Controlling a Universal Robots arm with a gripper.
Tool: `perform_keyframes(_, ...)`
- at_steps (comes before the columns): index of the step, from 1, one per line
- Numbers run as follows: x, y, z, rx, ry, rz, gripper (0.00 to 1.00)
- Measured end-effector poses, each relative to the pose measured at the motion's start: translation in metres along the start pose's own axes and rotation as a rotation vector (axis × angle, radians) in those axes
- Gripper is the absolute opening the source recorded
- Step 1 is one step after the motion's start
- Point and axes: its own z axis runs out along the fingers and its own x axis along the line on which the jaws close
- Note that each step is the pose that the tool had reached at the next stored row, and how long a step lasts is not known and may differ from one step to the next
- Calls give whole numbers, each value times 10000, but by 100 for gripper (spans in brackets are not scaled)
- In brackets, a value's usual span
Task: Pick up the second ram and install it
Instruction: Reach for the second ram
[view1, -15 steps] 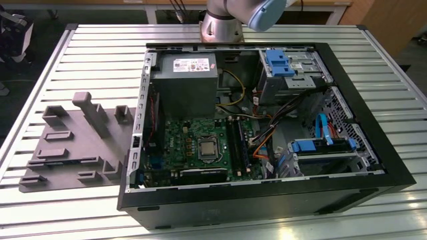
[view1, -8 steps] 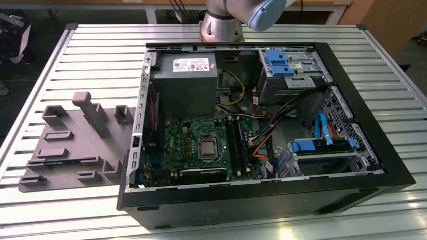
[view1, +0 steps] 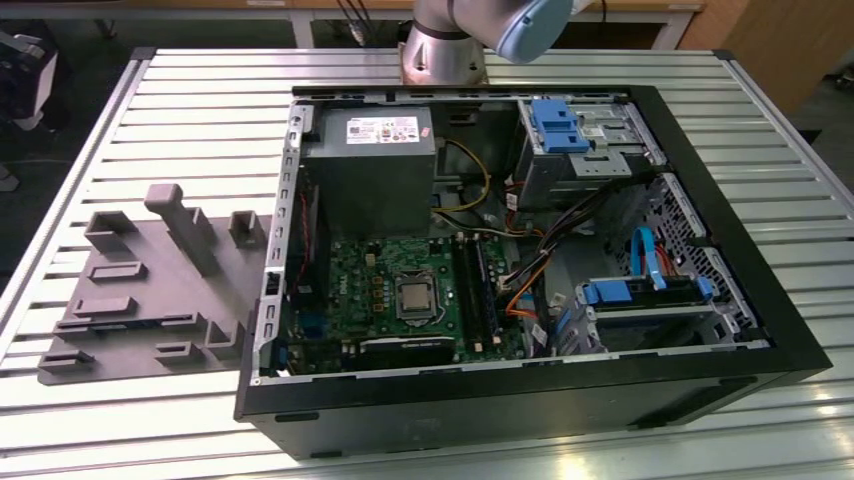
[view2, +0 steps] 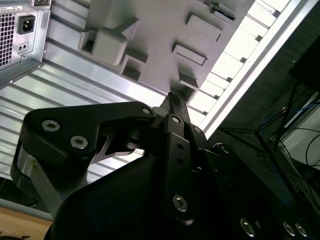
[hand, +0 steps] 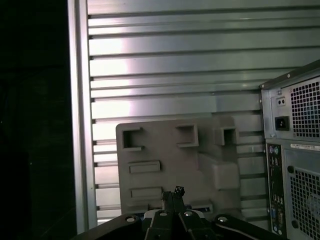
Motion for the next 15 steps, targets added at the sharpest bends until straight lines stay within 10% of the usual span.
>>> perform_keyframes(15,51,-45,29,1,0,0,11)
